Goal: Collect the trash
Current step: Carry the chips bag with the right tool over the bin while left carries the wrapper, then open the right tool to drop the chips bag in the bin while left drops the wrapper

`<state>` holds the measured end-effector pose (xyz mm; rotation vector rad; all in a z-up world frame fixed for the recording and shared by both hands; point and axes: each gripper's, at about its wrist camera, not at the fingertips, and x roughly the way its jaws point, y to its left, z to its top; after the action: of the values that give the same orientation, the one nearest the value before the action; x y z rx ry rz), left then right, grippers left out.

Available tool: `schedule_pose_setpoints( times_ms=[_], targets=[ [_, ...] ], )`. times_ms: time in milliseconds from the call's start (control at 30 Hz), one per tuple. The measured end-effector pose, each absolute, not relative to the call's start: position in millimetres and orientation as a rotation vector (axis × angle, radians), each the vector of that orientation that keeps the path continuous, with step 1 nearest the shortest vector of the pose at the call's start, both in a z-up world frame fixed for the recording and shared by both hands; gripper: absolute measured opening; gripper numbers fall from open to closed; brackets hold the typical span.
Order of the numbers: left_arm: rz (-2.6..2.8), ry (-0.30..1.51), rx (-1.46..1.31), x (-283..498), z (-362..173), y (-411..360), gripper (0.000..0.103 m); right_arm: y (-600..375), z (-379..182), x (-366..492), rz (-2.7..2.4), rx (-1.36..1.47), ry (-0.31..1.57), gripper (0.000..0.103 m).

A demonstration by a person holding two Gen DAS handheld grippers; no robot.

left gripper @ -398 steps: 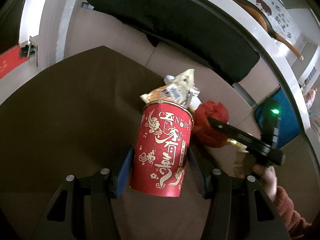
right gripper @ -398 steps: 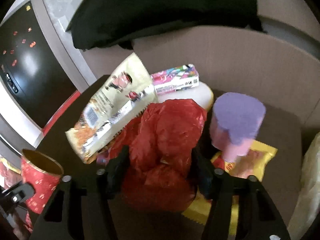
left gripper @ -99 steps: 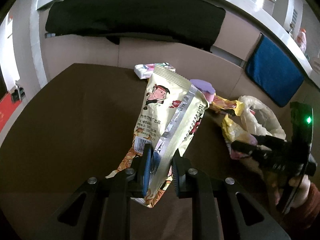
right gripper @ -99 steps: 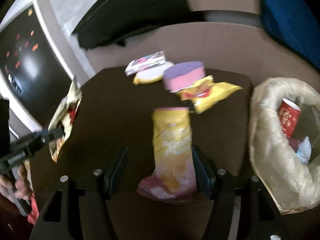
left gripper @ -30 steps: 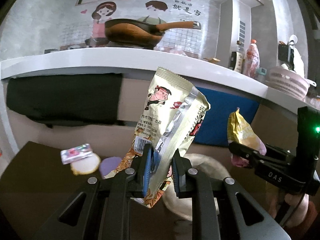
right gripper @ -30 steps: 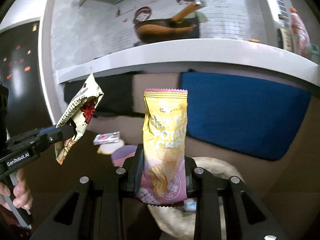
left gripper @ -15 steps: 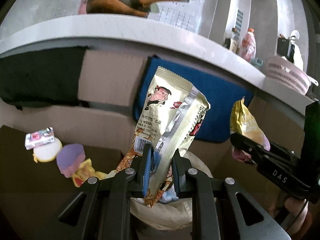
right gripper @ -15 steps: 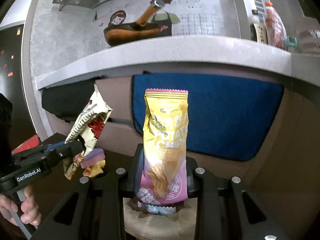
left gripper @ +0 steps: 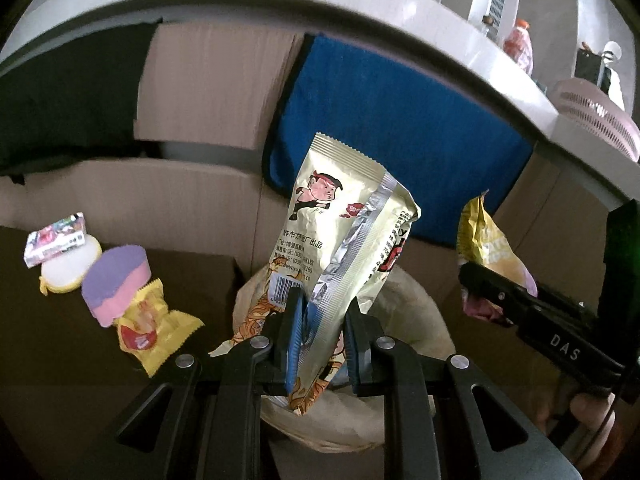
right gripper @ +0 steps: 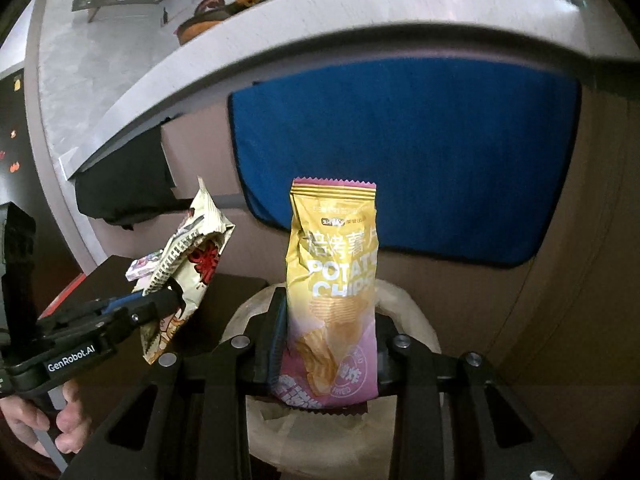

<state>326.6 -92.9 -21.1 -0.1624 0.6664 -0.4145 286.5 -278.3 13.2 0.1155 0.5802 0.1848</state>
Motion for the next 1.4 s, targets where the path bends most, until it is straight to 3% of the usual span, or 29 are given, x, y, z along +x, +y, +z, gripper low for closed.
schedule_pose_setpoints(
  times_ms=[467,500,533,600,633,900,1233,1400],
  targets=[
    [-0.487,0.752,-0.176,349,-45,-110,0.022,-285,-18,304,0.181,0.161,0.649,0.032],
    [-0.493,0.754,-0.183,351,-46,-110,0.027,-286,-20,304,0.181,0.167,0.651,0.035],
    [-0.495,0.753,-0.191,354,-46,-108,0.039,-286,-22,304,0.183,0.17,0.653,0.046],
    [-0.508,0.753,-0.224,358,-46,-102,0.048,-288,-23,304,0.175,0.176,0.648,0.064],
    [-0.519,0.755,-0.244,360,-46,-99,0.05,-288,-24,304,0.172,0.181,0.646,0.066],
    [-0.446,0.74,-0.282,359,-32,-51,0.05,-292,-22,300,0.14,0.214,0.646,0.066],
    [-0.159,0.725,-0.391,352,-45,78,0.05,-276,-21,302,0.186,0.277,0.651,0.066],
    [-0.155,0.824,-0.516,362,-68,102,0.05,-252,-18,310,0.23,0.273,0.645,0.066]
  ],
)
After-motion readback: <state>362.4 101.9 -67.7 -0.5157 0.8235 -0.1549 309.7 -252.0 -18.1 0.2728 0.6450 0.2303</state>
